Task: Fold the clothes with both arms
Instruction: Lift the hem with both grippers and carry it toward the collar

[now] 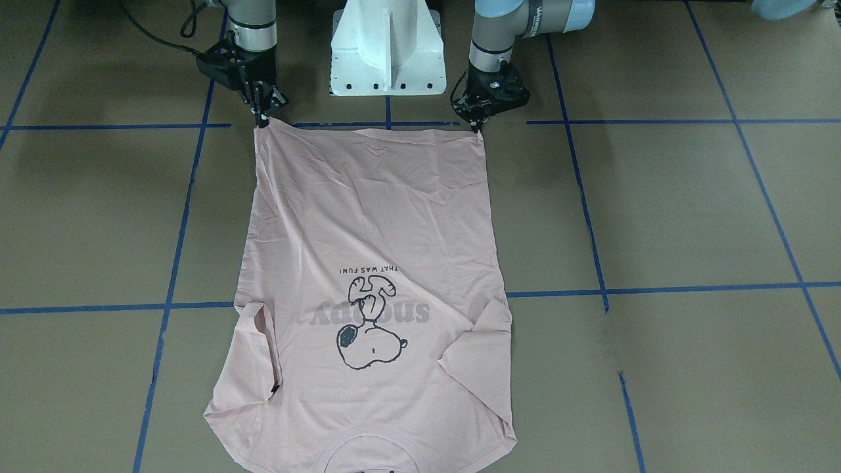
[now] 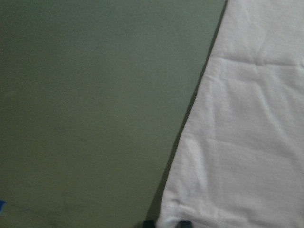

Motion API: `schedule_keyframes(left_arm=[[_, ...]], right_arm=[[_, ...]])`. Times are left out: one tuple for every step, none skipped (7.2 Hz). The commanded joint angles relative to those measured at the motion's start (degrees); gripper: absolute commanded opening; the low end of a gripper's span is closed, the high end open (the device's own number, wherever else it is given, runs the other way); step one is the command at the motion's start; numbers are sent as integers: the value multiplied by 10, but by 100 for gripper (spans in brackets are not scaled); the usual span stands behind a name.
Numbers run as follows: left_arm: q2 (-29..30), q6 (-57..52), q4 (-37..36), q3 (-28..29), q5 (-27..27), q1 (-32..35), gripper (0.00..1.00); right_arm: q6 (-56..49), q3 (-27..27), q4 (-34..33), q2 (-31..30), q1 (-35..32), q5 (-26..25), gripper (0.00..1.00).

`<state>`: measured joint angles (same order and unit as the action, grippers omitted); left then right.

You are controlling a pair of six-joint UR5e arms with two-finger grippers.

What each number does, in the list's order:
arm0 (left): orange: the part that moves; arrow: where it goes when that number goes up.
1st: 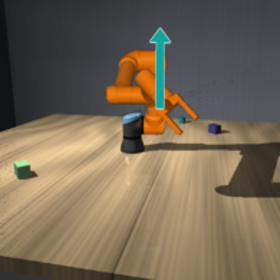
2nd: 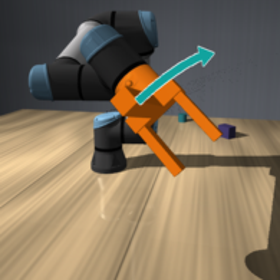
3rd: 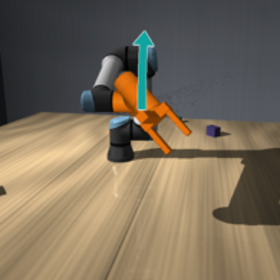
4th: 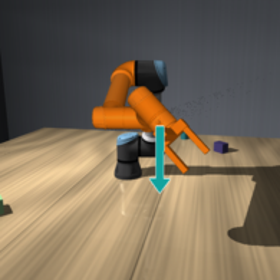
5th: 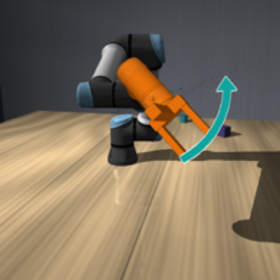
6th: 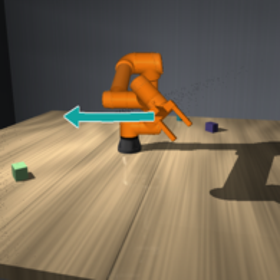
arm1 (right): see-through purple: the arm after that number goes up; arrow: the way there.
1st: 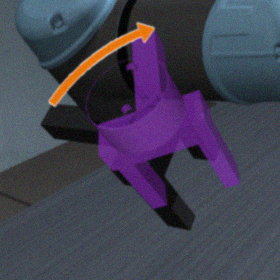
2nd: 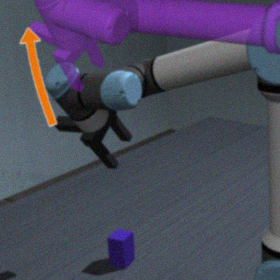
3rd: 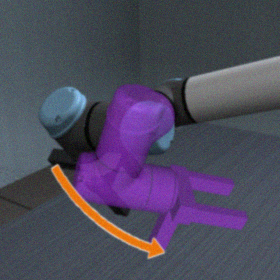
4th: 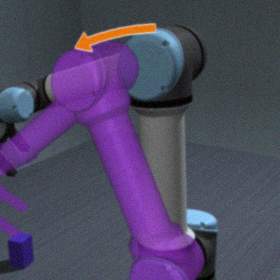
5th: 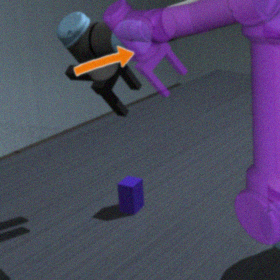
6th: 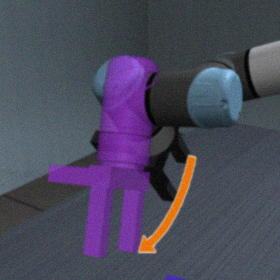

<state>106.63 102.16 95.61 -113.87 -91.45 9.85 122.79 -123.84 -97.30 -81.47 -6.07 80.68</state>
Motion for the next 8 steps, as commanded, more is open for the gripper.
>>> schedule_keyframes(left_arm=[[-3,1,-2,-38,0,3,0],[-12,11,-29,-88,0,1,0],[-12,60,-87,-139,0,-27,0],[-12,86,-126,-178,0,-59,0],[-12,121,-128,-201,-1,-65,0],[-8,173,-128,-207,-1,-64,0],[-5,168,-126,-213,0,-49,0],[12,110,-126,-202,-2,9,0]], right_arm=[[0,-1,0,0,2,0,0],[0,-2,-1,-1,11,-1,0],[0,-30,-11,-11,24,-1,0],[1,-67,-17,-38,43,-1,0],[0,-92,-17,-59,48,-1,0],[1,-111,-17,-68,47,-3,0],[-3,-113,-16,-63,11,-6,0],[-33,-106,-16,-31,-32,-5,0]])
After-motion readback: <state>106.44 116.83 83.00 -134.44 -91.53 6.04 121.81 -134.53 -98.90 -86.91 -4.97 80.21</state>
